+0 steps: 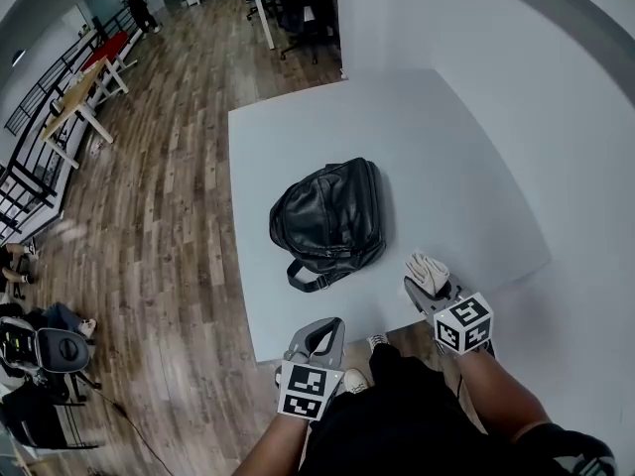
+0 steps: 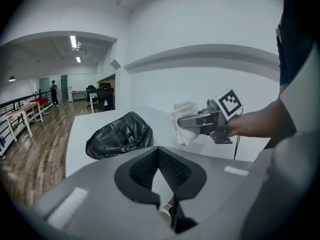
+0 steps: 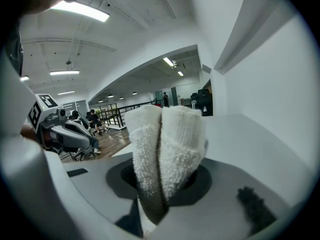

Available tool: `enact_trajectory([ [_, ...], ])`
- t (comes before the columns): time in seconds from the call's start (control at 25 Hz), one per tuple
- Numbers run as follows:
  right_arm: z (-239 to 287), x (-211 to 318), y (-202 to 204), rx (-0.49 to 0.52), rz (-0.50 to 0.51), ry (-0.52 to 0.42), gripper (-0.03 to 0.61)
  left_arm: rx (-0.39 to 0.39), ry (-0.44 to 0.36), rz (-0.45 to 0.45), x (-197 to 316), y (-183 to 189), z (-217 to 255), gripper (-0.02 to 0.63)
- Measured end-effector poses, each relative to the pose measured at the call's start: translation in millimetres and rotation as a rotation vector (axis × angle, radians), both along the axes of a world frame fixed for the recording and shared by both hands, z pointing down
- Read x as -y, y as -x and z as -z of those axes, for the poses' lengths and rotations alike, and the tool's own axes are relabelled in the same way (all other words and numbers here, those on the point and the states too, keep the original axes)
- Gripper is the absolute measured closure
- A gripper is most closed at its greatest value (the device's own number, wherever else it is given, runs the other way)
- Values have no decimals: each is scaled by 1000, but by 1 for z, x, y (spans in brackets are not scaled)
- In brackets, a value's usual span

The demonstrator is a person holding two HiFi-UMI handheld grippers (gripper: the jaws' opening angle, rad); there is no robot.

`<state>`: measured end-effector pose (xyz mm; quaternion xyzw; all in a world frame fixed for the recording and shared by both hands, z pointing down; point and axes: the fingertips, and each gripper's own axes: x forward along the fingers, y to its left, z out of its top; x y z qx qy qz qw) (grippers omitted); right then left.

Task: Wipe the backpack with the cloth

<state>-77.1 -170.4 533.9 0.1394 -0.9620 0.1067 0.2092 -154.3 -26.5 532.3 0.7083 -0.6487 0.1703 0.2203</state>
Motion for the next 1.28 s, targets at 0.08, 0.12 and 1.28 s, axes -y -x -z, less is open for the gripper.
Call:
enact_trajectory([
  [0.08, -6, 12, 3, -7, 3, 7, 480, 13, 31, -18, 11, 1, -6, 607],
  [0.12, -9, 18, 5, -11, 5, 9, 480, 19, 46, -25, 16, 3, -9, 607],
  [1.28, -89, 188, 86, -109, 37, -21, 480, 114, 274, -102, 105, 28, -56, 606],
])
